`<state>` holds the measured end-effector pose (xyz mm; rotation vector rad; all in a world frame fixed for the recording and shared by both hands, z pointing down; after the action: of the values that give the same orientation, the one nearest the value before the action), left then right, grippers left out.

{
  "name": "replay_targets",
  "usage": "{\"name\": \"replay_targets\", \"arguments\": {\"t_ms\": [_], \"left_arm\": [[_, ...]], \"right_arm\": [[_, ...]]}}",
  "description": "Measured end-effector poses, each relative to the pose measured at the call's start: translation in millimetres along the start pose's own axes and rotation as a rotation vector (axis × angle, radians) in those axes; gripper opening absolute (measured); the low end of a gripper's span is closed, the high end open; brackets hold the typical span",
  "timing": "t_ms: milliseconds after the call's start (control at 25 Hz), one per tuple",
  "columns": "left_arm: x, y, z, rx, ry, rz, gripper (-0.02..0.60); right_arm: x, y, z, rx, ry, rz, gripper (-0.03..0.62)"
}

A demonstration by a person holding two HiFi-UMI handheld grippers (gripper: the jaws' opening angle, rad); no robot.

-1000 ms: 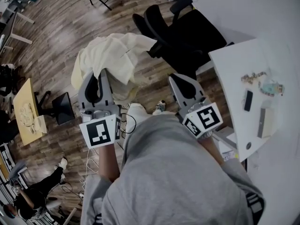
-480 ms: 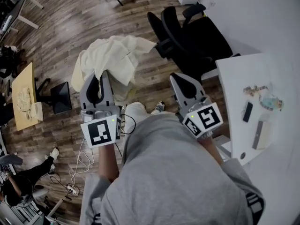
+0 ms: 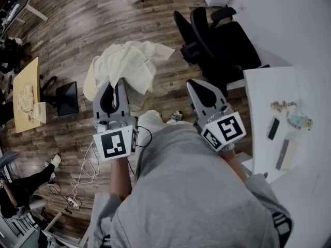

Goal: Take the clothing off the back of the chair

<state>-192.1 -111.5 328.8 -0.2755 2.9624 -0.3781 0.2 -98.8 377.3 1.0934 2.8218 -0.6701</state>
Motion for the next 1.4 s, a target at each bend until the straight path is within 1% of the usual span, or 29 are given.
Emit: {"name": "replay_targets", "arguments": {"t_ms": [600,1160,1400], "left_arm": [[2,2,-34,0.058,0.018,0.023,0.047],[-7,-8,-54,0.107,0.02,0.019,0.046],[-8,-12,-62,0.127,0.022,-0.003,0.048]], "right_arm": [[2,-7,-7,0.031,0.001,0.015,0.035],[-1,-11,-7,0.033,-0.006,0.03,0.035],[2,-16,-4,0.025,-0.012,0.029,0.034]]}}
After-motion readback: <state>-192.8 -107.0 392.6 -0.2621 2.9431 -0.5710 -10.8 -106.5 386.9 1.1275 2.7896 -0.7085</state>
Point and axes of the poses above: the fingertips, and each gripper's own axes: y backward along the fingers, x to its left, z out of its top, the point moved 1 cm from there along y, backward along the fingers, and after that the axes turned 14 degrees about x, right-handed, at the moved point
